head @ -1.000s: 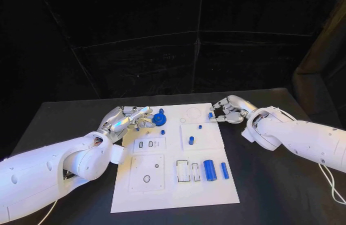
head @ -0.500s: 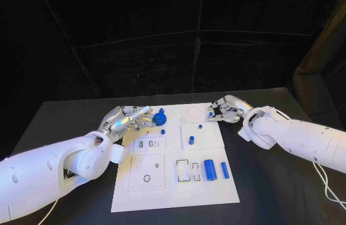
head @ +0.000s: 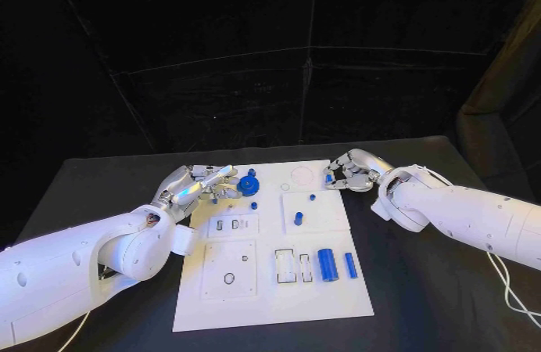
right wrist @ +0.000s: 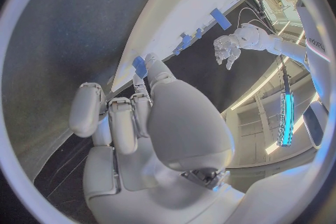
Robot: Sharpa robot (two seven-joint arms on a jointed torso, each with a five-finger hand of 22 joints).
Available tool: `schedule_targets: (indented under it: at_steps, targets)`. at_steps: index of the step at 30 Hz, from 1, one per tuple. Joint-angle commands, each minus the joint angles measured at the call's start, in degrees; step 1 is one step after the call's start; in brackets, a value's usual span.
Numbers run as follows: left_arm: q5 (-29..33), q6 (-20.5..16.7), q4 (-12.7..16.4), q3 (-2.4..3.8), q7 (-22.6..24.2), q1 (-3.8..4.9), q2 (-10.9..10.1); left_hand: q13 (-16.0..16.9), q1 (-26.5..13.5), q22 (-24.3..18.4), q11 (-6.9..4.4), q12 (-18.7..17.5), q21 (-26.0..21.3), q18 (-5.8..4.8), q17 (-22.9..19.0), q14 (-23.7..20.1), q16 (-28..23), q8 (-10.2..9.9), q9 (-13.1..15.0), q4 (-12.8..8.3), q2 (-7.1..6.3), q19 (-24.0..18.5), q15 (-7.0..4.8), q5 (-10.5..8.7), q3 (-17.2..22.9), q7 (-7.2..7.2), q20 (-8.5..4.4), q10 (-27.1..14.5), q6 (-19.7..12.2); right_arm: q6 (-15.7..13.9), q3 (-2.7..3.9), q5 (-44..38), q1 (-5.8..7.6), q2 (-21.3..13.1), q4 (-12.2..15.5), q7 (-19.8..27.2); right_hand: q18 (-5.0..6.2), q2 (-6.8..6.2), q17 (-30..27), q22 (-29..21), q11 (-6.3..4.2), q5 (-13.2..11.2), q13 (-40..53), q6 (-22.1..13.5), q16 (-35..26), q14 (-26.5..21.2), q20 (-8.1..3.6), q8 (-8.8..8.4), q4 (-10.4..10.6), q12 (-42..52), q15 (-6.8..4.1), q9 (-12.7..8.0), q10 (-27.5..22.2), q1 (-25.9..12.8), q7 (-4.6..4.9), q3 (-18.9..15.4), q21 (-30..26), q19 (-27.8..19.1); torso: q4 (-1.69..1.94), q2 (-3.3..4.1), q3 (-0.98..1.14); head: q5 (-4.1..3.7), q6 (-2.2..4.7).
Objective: Assemble the parts on the task board
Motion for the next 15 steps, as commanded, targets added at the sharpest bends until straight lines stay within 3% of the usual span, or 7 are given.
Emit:
schedule_targets:
  at_steps: [1, 15]
  targets:
    - [0.11, 0.63, 0.05, 0.04, 0.21, 0.05, 0.02, 0.09, -0.12, -0.07, 0.34, -0.31, -0.23, 0.86, 0.06, -0.30, -0.34, -0.24, -0.04, -0.30, 0.33, 0.16, 0.04, 0.18, 0.04, 0.48, 0.37, 0.01, 0.01, 0.75, 0.03, -1.00, 0.08, 0.05, -0.09, -0.23, -0.31, -0.16, 10.77, 0.10, 0.03, -0.21, 3.50, 0.49, 0.31, 5.06, -0.07, 0.30, -0.41, -0.36, -0.08, 0.10, 0.39, 0.51, -0.09, 0.13, 0.36, 0.37, 0.03, 0.01, 0.01, -0.05, -0.01]
    - [0.11, 0.62, 0.02, 0.03, 0.17, 0.05, 0.01, 0.10, 0.03, -0.06, 0.33, -0.37, -0.30, 0.86, 0.16, -0.29, -0.42, -0.27, -0.03, -0.46, 0.41, 0.19, 0.03, 0.18, 0.16, 0.47, 0.37, 0.01, 0.00, 1.00, 0.03, -1.30, 0.06, 0.09, -0.38, -0.03, -0.39, 0.23, 10.99, 0.55, -0.28, -0.45, 3.95, 2.44, 0.41, 5.12, -0.21, 0.97, -1.05, 0.03, -0.29, 0.27, 0.78, 0.21, -0.49, 1.05, 0.59, 0.60, -0.02, 0.02, 0.02, -0.19, -0.05]
